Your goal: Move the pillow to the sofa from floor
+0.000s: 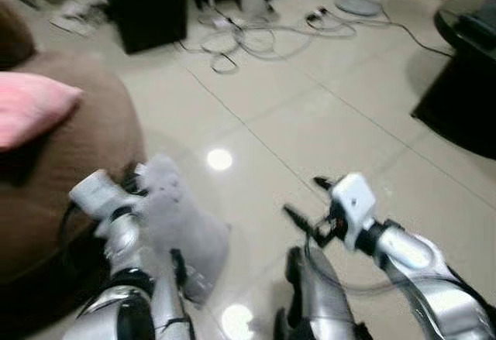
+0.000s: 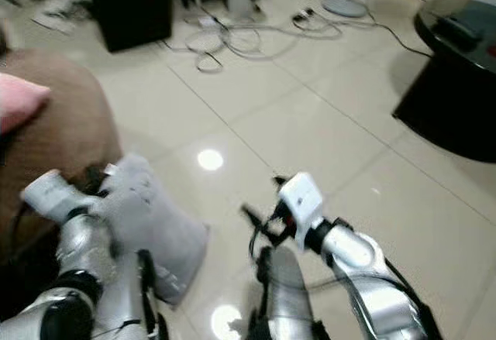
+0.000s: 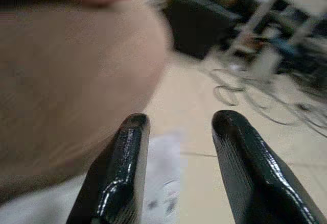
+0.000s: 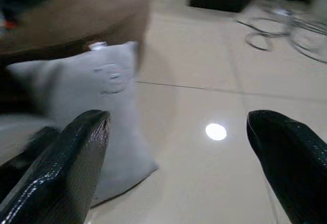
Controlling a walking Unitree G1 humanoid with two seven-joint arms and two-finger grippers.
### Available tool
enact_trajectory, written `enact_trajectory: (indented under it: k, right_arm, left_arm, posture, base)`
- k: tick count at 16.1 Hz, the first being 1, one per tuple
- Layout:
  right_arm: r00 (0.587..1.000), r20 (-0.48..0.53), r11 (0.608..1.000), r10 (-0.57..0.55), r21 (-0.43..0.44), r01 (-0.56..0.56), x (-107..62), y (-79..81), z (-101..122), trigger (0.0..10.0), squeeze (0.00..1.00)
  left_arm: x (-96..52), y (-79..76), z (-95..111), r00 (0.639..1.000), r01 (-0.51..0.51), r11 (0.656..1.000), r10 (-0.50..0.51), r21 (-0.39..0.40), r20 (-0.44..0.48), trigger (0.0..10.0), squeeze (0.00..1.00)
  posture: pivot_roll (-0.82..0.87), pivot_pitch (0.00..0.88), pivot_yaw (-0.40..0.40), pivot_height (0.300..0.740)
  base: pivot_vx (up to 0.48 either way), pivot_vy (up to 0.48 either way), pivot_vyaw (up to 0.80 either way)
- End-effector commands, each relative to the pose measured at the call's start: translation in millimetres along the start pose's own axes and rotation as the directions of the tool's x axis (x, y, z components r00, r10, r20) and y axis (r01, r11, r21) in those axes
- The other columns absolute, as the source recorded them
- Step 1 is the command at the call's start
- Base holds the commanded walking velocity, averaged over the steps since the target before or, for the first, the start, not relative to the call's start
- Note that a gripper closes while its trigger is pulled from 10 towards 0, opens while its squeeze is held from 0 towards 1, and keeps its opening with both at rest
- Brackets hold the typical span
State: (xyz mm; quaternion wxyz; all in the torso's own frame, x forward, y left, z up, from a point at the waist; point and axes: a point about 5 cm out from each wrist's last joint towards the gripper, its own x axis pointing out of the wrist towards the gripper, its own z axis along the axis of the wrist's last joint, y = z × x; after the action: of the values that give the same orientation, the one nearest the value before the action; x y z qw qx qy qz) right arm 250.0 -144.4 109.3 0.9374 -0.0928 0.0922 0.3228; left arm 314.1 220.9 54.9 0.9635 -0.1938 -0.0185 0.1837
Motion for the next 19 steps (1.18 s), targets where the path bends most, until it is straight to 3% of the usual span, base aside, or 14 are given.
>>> enact_trajectory:
  k: [1, 2, 3, 4, 5, 6, 8, 9, 12, 14, 19]
  right_arm:
    - [0.990, -0.046, 0.989, -0.130, 0.064, 0.133, 3.5, -13.1, -13.1, 10.0, 0.00]
    - [0.986, -0.059, 0.982, -0.159, 0.090, 0.164, 6.6, -15.3, -18.2, 10.0, 0.00]
    - [0.968, -0.100, 0.960, -0.232, 0.137, 0.244, 9.2, -17.8, -33.0, 10.0, 0.00]
    - [0.961, -0.120, 0.953, -0.249, 0.143, 0.265, 10.6, -18.0, -38.1, 10.0, 0.00]
    - [0.954, -0.139, 0.949, -0.267, 0.136, 0.285, 13.1, -18.0, -43.4, 10.0, 0.00]
    - [0.955, -0.129, 0.953, -0.266, 0.112, 0.281, 16.5, -15.1, -44.7, 10.0, 0.00]
    - [0.954, -0.133, 0.952, -0.270, 0.114, 0.285, 19.2, -13.9, -48.4, 10.0, 0.00]
    - [0.953, -0.136, 0.951, -0.271, 0.114, 0.287, 19.1, -14.0, -50.1, 10.0, 0.00]
    - [0.955, -0.159, 0.954, -0.249, 0.129, 0.270, 27.6, -10.9, -59.3, 10.0, 0.00]
    - [0.964, -0.158, 0.964, -0.214, 0.123, 0.235, 33.7, -5.6, -59.9, 10.0, 0.00]
    - [0.970, -0.157, 0.972, -0.186, 0.116, 0.205, 35.9, -3.3, -65.3, 10.0, 0.00]
  left_arm:
    - [-0.5, -23.4, 2.6, 0.981, 0.190, 0.972, -0.193, 0.135, 0.008, 0.0, 0.00]
    - [-1.7, -30.1, 1.9, 0.966, 0.254, 0.952, -0.257, 0.169, -0.004, 0.0, 0.00]
    - [-17.0, -48.3, -4.7, 0.881, 0.468, 0.846, -0.467, 0.256, -0.067, 4.7, 0.00]
    - [-24.0, -52.8, -8.9, 0.847, 0.529, 0.808, -0.523, 0.259, -0.098, 10.0, 0.00]
    - [-35.0, -54.1, -16.6, 0.805, 0.592, 0.766, -0.572, 0.252, -0.156, 10.0, 0.00]
    - [-54.2, -52.2, -20.3, 0.759, 0.650, 0.700, -0.619, 0.296, -0.203, 10.0, 0.00]
    - [-64.7, -45.7, -11.2, 0.796, 0.603, 0.739, -0.582, 0.300, -0.166, 10.0, 0.00]
    - [-66.6, -43.1, -7.4, 0.806, 0.588, 0.742, -0.572, 0.322, -0.155, 10.0, 0.00]
    - [-73.1, -30.1, 3.6, 0.822, 0.562, 0.721, -0.543, 0.405, -0.173, 10.0, 0.00]
    - [-72.7, -22.7, 8.5, 0.837, 0.542, 0.730, -0.515, 0.416, -0.186, 10.0, 0.00]
    - [-74.2, -28.7, 19.4, 0.841, 0.532, 0.729, -0.514, 0.430, -0.170, 10.0, 0.00]
  posture:
    - [0.05, 0.008, -0.020, 0.533]
    - [0.06, 0.002, -0.020, 0.533]
    - [0.09, 0.000, -0.016, 0.533]
    - [0.09, 0.000, -0.016, 0.533]
    - [0.09, 0.000, -0.015, 0.533]
    - [0.10, 0.000, -0.010, 0.533]
    - [0.10, 0.000, -0.009, 0.533]
    - [0.11, 0.000, -0.012, 0.533]
    - [0.14, 0.000, -0.023, 0.533]
    - [0.14, 0.000, -0.029, 0.533]
    - [0.14, 0.000, -0.028, 0.533]
  base:
    - [0.000, 0.000, 0.00]
    - [0.000, 0.000, 0.00]
    - [0.000, 0.000, 0.00]
    - [0.000, 0.000, 0.00]
    - [0.000, 0.000, 0.00]
    - [0.000, 0.000, 0.00]
    - [0.000, 0.000, 0.00]
    - [0.000, 0.000, 0.00]
    - [0.000, 0.000, 0.80]
    - [0.000, 0.000, 0.80]
    - [0.000, 0.000, 0.80]
